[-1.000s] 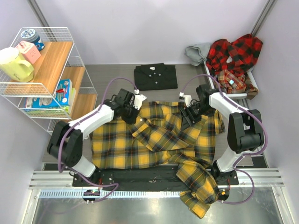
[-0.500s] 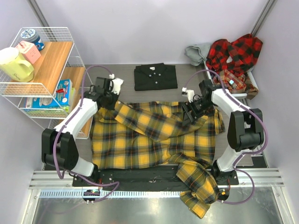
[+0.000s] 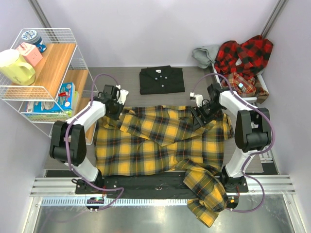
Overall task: Fold and stack the long sleeve shirts
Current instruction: Fold the shirt
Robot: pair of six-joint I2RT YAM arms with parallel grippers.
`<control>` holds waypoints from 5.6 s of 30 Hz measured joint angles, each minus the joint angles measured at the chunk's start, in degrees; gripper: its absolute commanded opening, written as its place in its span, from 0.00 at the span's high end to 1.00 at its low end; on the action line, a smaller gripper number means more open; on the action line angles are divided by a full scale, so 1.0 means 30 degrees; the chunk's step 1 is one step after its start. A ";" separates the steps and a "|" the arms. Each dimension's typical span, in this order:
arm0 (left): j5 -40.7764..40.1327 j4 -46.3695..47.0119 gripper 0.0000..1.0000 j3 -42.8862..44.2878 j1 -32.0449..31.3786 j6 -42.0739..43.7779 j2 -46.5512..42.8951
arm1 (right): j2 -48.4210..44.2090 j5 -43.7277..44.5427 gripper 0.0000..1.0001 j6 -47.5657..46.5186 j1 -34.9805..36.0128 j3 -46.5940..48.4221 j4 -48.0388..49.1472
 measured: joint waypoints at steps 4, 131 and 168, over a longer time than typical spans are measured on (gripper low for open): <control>-0.0466 0.0168 0.92 -0.0197 0.0022 0.0066 0.0546 | 0.0277 0.0561 0.37 -0.0036 0.0000 0.0000 0.0124; 0.7847 0.4393 0.35 0.8065 -2.2622 0.9479 0.7060 | -0.8160 0.1450 0.15 0.3257 -0.4852 -0.2572 -0.0051; 1.2400 -0.1515 0.30 0.6186 -1.3559 1.3515 0.0102 | -0.4932 0.1253 0.20 0.0736 -0.5056 -0.1668 -0.1792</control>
